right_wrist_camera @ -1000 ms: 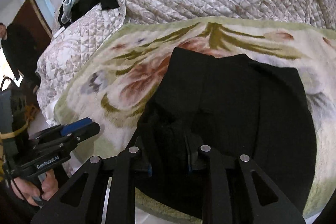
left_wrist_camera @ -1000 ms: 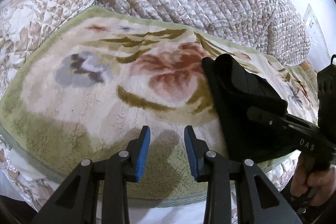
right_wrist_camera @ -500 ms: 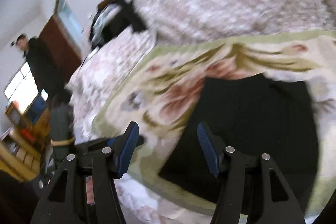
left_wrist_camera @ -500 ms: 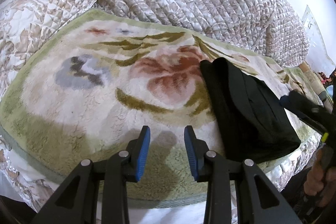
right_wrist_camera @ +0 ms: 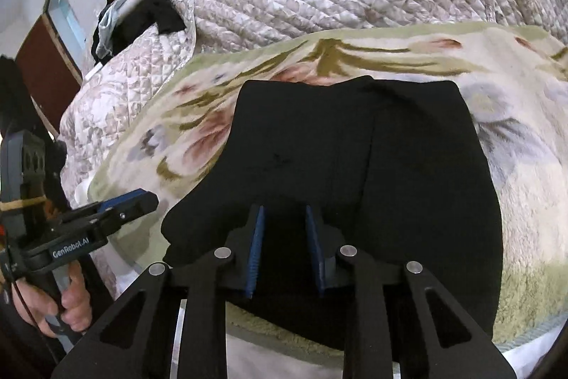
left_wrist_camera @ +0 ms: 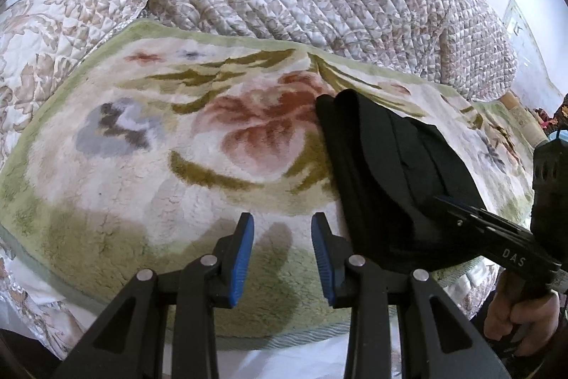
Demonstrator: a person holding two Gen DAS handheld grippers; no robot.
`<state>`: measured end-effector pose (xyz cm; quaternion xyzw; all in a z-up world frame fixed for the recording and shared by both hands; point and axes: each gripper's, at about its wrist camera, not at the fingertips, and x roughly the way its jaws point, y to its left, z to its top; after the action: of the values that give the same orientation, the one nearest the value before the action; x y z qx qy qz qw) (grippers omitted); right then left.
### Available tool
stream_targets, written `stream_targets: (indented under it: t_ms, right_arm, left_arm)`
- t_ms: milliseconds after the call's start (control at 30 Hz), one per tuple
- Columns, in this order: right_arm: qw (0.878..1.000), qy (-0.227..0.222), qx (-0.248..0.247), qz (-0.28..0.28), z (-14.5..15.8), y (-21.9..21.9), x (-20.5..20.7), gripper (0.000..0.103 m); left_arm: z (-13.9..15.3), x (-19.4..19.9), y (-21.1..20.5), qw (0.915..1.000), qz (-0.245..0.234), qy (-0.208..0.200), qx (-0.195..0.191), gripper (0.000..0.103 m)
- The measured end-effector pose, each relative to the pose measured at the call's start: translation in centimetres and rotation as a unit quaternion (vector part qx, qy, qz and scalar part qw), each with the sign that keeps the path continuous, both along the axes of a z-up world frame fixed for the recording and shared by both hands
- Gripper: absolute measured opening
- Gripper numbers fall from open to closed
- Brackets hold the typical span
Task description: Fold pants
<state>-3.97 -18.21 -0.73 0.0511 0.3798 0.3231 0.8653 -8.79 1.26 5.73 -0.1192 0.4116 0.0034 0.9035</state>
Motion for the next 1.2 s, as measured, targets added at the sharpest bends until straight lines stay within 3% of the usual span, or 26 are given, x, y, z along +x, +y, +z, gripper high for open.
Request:
stream_targets:
  t_ms: [200, 467, 567, 667, 800, 867, 1033, 1200]
  right_arm:
    - [1.0, -0.001, -0.024, 0.001, 0.4, 0.3, -0.5, 0.025]
    - [0.999, 0.041, -0.011, 0.022, 1.6, 0.2, 0.6, 0.025]
    - [0.999, 0.021, -0.012, 0.021, 3.4, -0.7, 1.5, 0.025]
    - [0.999, -0.017, -0.032, -0.024, 5.7, -3.2, 3.9, 0.026]
    - [0.997, -0.016, -0.052, -0.051, 6.2, -5.4, 7.7, 0.023]
    - [0.996, -0.016, -0.068, -0.05, 5.8, -5.3, 8.9, 0.016]
    - [0.996, 0.006, -0.084, -0.042, 4.3, -4.3, 11.4, 0.012]
    - [0.994, 0.033, -0.107, -0.018, 2.8, -3.2, 13.3, 0.011]
  left_arm:
    - [1.0, -0.4, -0.7, 0.9999, -0.01, -0.009, 0.001, 0.036]
    - [2.1, -0.2, -0.7, 0.9997, -0.015, -0.014, 0.009, 0.038]
    - [2.2, 0.4, -0.5, 0.9996, -0.017, -0.015, 0.017, 0.041]
    - [2.3, 2.0, -0.6, 0.9995, -0.025, -0.008, 0.015, 0.041]
    - [3.2, 4.9, -2.1, 0.9984, -0.051, -0.014, 0.021, 0.041]
    - [3.7, 6.7, -3.4, 0.9971, -0.067, -0.022, 0.029, 0.041]
    - [4.0, 11.5, -6.9, 0.9926, -0.116, -0.029, 0.021, 0.041]
    - [0.7, 15.3, -8.7, 0.9892, -0.136, -0.003, 0.054, 0.038]
